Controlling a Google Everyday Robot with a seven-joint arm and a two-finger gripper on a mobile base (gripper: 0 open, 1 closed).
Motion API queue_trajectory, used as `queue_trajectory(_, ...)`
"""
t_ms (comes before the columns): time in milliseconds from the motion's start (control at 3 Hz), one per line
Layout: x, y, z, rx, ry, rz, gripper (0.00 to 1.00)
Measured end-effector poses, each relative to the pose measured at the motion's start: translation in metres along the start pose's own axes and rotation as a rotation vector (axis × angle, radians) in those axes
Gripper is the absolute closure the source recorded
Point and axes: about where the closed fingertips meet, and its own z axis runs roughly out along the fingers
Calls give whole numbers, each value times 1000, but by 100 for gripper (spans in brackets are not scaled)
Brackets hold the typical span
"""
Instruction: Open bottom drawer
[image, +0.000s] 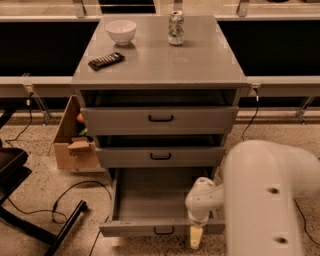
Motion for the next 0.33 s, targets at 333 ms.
queue_trajectory(333, 33, 19, -69, 3, 4, -35, 0)
